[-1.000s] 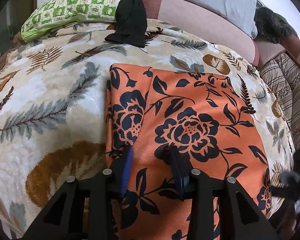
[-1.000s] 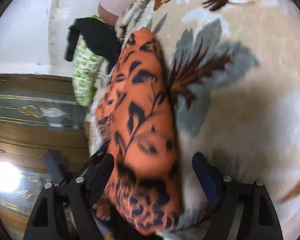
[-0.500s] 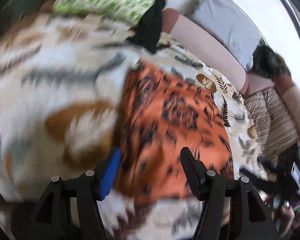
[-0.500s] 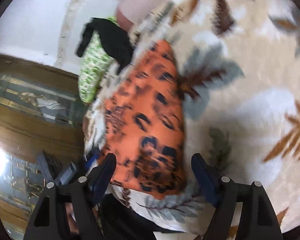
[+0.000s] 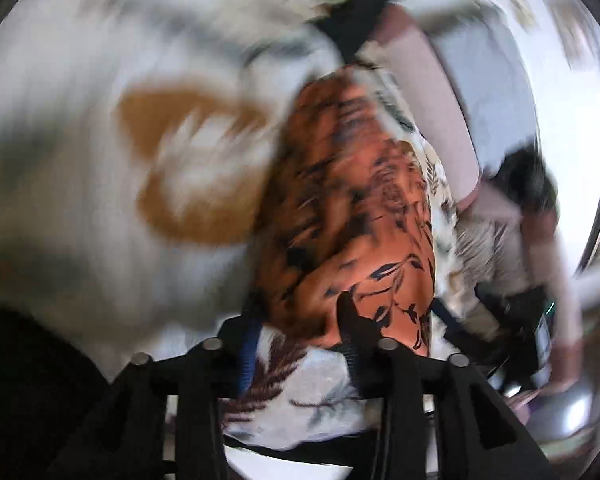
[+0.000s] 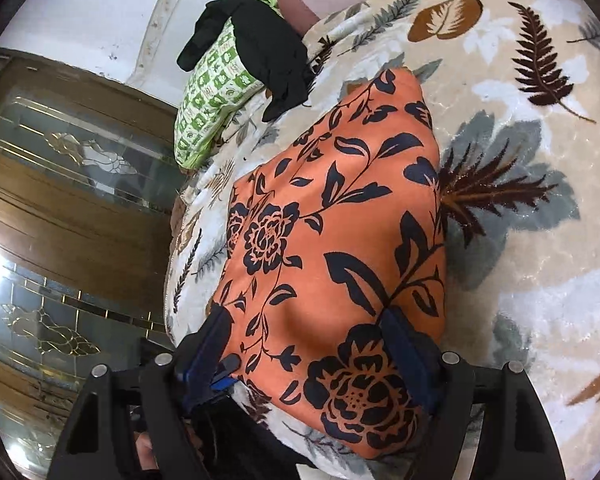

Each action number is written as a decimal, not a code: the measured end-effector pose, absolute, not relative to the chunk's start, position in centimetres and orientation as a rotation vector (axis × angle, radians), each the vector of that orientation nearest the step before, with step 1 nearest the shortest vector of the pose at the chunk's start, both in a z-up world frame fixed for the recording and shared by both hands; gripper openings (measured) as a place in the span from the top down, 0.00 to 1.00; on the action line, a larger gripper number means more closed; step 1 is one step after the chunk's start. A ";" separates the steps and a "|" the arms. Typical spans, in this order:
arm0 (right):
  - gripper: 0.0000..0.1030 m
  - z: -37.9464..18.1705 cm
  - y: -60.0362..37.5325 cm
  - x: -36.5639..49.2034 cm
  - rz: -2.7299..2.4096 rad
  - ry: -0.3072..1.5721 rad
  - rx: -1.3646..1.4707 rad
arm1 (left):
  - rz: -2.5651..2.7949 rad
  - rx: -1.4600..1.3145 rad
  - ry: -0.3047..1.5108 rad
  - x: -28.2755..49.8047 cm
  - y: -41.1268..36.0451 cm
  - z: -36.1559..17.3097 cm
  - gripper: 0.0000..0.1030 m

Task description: Fold small clothes

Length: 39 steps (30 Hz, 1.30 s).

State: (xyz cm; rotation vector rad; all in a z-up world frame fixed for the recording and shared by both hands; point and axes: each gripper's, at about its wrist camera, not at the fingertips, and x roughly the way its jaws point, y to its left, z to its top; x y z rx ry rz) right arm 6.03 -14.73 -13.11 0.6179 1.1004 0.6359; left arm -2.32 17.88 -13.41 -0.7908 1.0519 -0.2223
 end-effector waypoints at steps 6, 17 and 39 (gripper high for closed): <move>0.22 -11.6 -15.0 8.5 0.629 1.064 0.563 | -0.223 -0.512 1.002 5.5 16.3 -9.7 0.41; 0.22 -15.4 -16.1 12.1 0.557 1.155 0.594 | -0.270 -0.710 1.089 11.6 18.4 -15.1 0.77; 0.21 -15.9 -19.1 10.6 0.514 1.119 0.654 | -0.067 -0.235 0.965 11.0 14.9 -8.4 0.41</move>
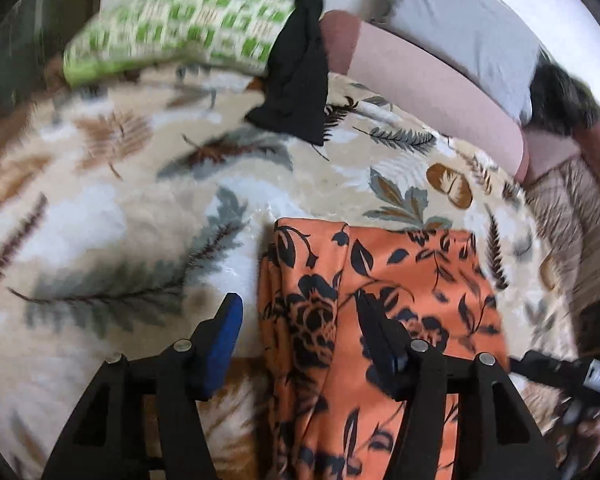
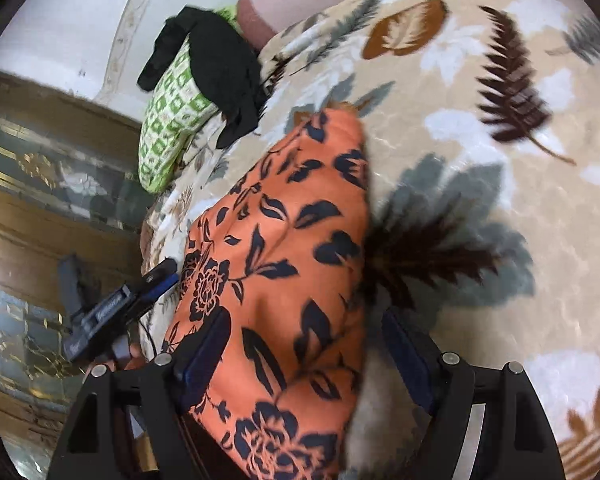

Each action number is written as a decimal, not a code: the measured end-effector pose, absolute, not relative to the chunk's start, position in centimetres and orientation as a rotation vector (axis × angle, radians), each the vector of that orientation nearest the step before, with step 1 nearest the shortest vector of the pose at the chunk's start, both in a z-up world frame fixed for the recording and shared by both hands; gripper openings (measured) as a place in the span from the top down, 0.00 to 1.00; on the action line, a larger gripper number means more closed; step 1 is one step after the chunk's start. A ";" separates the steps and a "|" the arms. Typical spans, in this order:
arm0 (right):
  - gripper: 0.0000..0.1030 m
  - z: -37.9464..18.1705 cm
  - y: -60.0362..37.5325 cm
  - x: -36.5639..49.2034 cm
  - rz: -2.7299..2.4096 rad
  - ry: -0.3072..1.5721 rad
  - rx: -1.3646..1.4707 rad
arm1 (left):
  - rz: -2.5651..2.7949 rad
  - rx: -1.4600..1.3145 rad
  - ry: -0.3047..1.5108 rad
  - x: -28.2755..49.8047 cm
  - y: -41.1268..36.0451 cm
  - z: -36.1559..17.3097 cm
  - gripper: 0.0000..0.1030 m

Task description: Fold small clothes

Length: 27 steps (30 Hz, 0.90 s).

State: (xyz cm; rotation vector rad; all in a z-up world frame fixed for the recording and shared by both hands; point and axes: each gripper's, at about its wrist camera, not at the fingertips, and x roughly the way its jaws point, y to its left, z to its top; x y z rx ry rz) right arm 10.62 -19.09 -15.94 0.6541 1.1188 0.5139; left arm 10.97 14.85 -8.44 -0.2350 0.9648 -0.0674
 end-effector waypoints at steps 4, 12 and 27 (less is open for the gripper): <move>0.21 -16.1 -19.7 8.8 0.497 1.117 0.671 | -0.030 -0.192 0.930 8.8 14.4 -7.1 0.41; 0.21 -15.7 -19.8 6.3 0.525 1.089 0.689 | -0.003 -0.150 0.898 6.2 13.8 -6.0 0.38; 0.20 -17.2 -21.1 8.0 0.542 1.111 0.794 | -0.175 -0.478 1.031 6.1 17.1 -11.5 0.25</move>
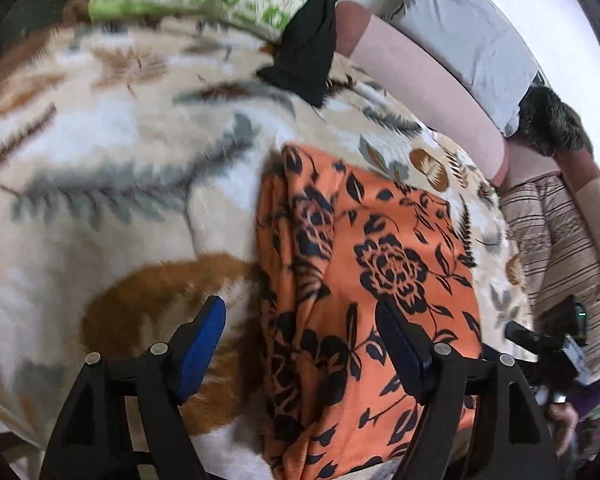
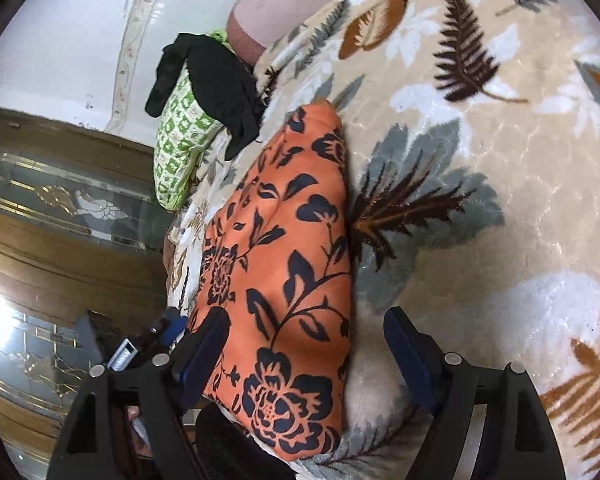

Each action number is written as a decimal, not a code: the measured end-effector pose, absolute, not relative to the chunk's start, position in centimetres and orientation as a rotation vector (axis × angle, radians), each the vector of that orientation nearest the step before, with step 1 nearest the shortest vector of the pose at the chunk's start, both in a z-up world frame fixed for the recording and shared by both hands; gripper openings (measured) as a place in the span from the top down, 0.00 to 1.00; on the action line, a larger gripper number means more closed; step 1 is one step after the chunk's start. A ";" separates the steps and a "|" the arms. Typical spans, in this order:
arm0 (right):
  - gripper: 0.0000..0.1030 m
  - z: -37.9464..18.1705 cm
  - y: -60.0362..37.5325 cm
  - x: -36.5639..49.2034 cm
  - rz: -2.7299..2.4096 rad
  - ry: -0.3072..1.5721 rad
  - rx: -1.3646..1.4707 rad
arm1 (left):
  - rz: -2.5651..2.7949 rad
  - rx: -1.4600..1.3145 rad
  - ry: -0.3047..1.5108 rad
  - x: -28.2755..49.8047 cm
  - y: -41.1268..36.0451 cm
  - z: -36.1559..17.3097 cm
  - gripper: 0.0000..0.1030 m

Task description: Fold small clothes

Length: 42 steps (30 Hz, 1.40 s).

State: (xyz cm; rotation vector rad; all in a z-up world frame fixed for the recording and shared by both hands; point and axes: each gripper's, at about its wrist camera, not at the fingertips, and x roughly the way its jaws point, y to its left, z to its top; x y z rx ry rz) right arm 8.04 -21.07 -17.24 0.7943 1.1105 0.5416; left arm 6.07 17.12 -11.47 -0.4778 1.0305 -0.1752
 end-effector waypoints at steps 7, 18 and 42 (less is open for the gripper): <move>0.31 -19.7 -17.0 9.3 0.646 1.226 0.793 | -0.191 -0.493 1.093 6.5 16.7 -14.6 0.61; 0.21 -17.4 -19.7 10.3 0.537 1.099 0.826 | -0.212 -0.444 0.976 7.4 15.8 -10.9 0.27; 0.48 -19.7 -15.1 13.6 0.636 1.209 0.756 | -0.261 -0.384 1.119 9.8 14.9 -14.3 0.72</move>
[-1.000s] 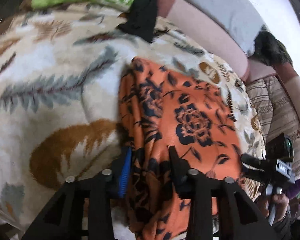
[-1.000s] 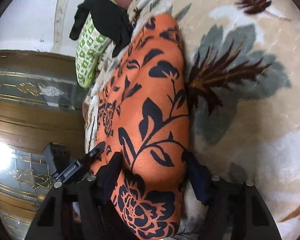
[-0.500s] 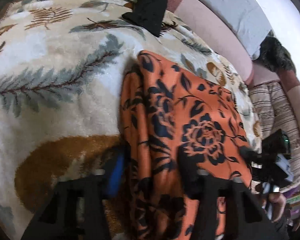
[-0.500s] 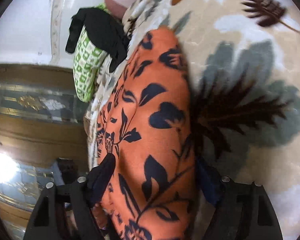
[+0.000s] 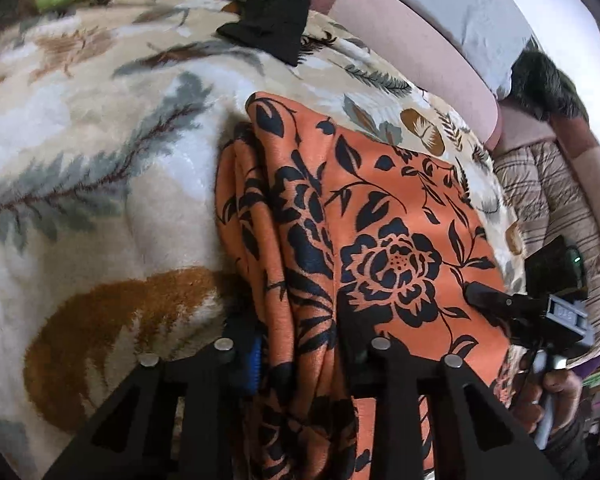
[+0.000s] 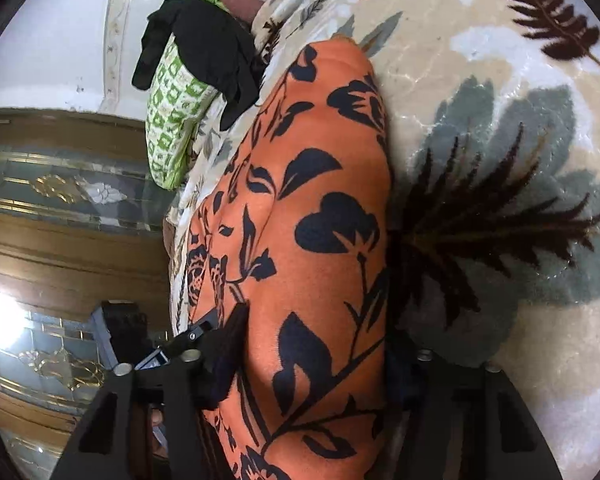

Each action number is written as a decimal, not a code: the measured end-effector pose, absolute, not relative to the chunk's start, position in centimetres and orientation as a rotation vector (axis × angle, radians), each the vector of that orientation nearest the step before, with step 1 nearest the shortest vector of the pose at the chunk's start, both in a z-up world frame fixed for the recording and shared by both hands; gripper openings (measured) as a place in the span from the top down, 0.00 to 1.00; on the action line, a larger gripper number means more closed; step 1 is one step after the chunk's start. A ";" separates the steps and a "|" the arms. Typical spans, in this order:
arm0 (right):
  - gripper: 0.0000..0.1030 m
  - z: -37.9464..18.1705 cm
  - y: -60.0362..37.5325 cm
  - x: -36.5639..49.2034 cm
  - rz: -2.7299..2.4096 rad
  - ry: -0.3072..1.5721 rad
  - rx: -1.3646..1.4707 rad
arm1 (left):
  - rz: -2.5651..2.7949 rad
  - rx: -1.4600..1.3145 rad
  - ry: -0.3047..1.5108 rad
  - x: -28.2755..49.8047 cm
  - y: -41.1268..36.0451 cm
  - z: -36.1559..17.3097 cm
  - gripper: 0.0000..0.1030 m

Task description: Fold small clothes

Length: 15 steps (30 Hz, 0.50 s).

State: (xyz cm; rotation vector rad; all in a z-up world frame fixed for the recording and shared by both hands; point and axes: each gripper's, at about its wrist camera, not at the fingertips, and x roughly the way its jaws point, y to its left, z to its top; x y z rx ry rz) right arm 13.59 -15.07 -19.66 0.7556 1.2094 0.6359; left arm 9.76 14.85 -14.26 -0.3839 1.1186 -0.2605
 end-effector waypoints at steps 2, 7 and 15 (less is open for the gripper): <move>0.55 -18.9 -15.0 13.3 0.645 1.198 0.749 | -0.259 -0.390 1.100 9.4 14.7 -13.7 0.73; 0.57 -16.2 -15.3 11.8 0.663 1.147 0.694 | -0.285 -0.393 1.056 7.9 14.0 -11.9 0.73; 0.57 -13.7 -18.2 9.0 0.663 1.091 0.665 | -0.319 -0.389 0.988 5.4 10.7 -9.0 0.73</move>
